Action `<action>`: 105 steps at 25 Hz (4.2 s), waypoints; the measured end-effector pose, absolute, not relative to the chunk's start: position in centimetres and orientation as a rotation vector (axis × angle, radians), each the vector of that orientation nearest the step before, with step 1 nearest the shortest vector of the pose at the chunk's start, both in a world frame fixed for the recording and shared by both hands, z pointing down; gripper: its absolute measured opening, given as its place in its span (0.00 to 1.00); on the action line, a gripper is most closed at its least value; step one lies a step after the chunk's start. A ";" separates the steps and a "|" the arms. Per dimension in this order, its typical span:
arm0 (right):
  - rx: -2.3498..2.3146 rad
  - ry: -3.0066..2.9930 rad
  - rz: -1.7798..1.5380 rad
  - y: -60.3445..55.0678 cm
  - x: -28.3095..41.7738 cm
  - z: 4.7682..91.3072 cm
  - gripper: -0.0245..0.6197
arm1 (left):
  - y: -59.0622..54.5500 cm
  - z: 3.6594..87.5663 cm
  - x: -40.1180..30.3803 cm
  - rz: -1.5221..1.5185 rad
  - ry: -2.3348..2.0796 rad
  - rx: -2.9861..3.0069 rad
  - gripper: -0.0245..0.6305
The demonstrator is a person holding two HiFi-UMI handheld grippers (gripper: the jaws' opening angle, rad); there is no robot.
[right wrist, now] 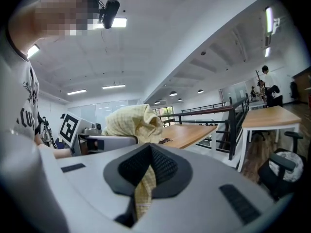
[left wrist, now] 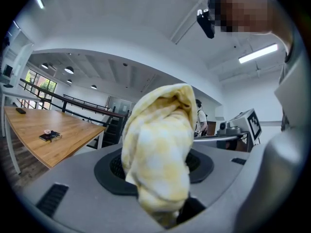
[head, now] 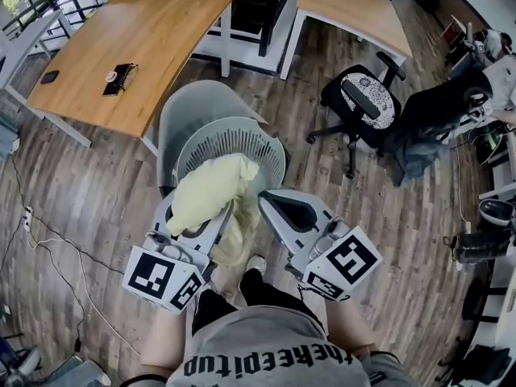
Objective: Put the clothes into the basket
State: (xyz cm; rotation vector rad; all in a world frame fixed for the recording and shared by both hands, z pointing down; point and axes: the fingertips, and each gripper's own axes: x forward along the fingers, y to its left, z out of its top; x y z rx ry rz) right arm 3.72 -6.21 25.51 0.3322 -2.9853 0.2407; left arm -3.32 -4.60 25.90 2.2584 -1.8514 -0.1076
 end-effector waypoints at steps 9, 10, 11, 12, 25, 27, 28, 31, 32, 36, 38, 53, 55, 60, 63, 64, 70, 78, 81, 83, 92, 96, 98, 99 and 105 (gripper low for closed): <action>0.236 -2.992 0.244 -7.4 4.9 26.2 0.05 | -5.4 26.1 -2.0 -0.106 -1.926 2.208 0.37; 0.233 -2.993 0.244 -7.4 5.0 26.2 0.05 | -5.4 26.1 -1.9 -0.105 -1.926 2.208 0.37; 0.230 -2.994 0.243 -7.5 5.0 26.1 0.05 | -5.5 26.1 -1.9 -0.105 -1.927 2.208 0.37; 0.229 -2.995 0.242 -7.6 5.1 26.1 0.05 | -5.6 26.0 -1.8 -0.104 -1.927 2.209 0.37; 0.330 -2.996 0.254 -9.3 3.6 26.2 0.05 | -7.6 25.6 -3.6 -0.110 -1.869 2.270 0.37; 0.350 -2.995 0.260 -9.7 2.9 26.0 0.05 | -8.0 25.4 -4.3 -0.110 -1.855 2.281 0.37; 0.362 -2.993 0.264 -9.8 2.5 26.0 0.05 | -8.3 25.3 -4.7 -0.108 -1.845 2.287 0.37; 0.400 -2.985 0.275 -10.4 1.1 26.1 0.05 | -9.0 25.4 -6.2 -0.102 -1.815 2.303 0.37; 0.410 -2.982 0.278 -10.6 0.6 26.2 0.05 | -9.3 25.4 -6.8 -0.101 -1.807 2.306 0.37; 0.467 -2.962 0.300 -11.2 -0.8 26.6 0.05 | -10.4 25.8 -8.4 -0.095 -1.760 2.325 0.37; 0.499 -2.952 0.312 -11.5 -1.5 26.8 0.05 | -10.9 26.0 -9.1 -0.091 -1.730 2.338 0.37; 0.686 -2.885 0.413 -13.5 -5.2 29.1 0.05 | -14.4 28.4 -12.9 -0.045 -1.548 2.389 0.37; 0.718 -2.870 0.429 -13.6 -5.3 29.4 0.05 | -14.7 28.9 -13.1 -0.035 -1.516 2.395 0.37; 0.770 -2.843 0.463 -13.9 -5.6 30.6 0.05 | -15.5 30.3 -13.3 -0.012 -1.460 2.403 0.37; 0.797 -2.829 0.482 -14.1 -5.6 31.3 0.05 | -15.9 31.1 -13.2 -0.003 -1.431 2.407 0.37; 0.806 -2.825 0.486 -14.1 -5.6 31.5 0.05 | -16.0 31.5 -13.3 0.001 -1.423 2.408 0.37; 0.862 -2.791 0.507 -14.5 -5.8 32.7 0.05 | -16.4 33.2 -13.8 0.025 -1.379 2.405 0.37; 0.915 -2.759 0.527 -14.5 -5.8 34.1 0.05 | -16.8 35.6 -13.9 0.065 -1.346 2.398 0.37; 0.926 -2.750 0.541 -14.6 -5.9 34.8 0.05 | -17.0 36.6 -13.7 0.081 -1.333 2.393 0.37; 0.932 -2.745 0.550 -14.7 -5.9 35.2 0.05 | -17.1 37.4 -13.6 0.093 -1.326 2.386 0.37; 0.944 -2.716 0.597 -14.2 -5.4 37.2 0.05 | -17.3 40.7 -12.8 0.126 -1.306 2.344 0.37; 0.947 -2.708 0.618 -14.1 -5.0 37.7 0.05 | -17.3 41.9 -12.3 0.151 -1.301 2.334 0.37; 0.949 -2.702 0.628 -14.0 -4.8 38.0 0.05 | -17.4 42.5 -12.3 0.164 -1.298 2.327 0.37; 0.950 -2.699 0.632 -14.0 -4.7 38.2 0.05 | -17.4 42.9 -12.2 0.170 -1.296 2.322 0.37; 0.958 -2.690 0.652 -13.9 -4.3 38.9 0.05 | -17.4 44.9 -11.8 0.229 -1.277 2.306 0.39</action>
